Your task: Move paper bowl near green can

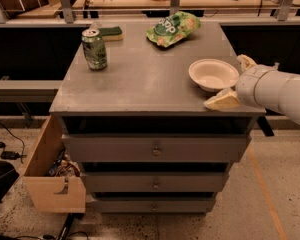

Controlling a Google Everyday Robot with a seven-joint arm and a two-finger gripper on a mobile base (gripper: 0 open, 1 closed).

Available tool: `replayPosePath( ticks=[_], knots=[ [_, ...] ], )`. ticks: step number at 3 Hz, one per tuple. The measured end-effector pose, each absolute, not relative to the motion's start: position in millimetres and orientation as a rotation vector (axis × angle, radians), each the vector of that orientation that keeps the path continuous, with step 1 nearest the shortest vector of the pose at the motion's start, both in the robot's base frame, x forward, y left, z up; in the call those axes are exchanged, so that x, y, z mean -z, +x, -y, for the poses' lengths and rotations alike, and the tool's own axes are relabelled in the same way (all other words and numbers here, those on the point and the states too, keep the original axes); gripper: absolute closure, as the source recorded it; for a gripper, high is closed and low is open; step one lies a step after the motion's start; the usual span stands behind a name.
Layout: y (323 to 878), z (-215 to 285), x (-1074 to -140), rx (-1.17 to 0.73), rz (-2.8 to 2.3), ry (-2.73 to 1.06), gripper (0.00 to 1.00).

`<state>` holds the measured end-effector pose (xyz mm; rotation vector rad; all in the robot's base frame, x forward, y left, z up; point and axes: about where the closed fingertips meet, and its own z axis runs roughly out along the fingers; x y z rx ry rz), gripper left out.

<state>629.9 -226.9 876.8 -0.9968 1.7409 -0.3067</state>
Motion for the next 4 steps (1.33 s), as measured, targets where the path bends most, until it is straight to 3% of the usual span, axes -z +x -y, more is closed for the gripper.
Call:
replayPosePath(
  ticks=[3, 4],
  knots=[
    [629.8, 223.2, -879.6, 0.307, -1.735, -1.002, 0.96],
    [629.8, 222.2, -880.3, 0.307, -1.734, -1.003, 1.0]
  ],
)
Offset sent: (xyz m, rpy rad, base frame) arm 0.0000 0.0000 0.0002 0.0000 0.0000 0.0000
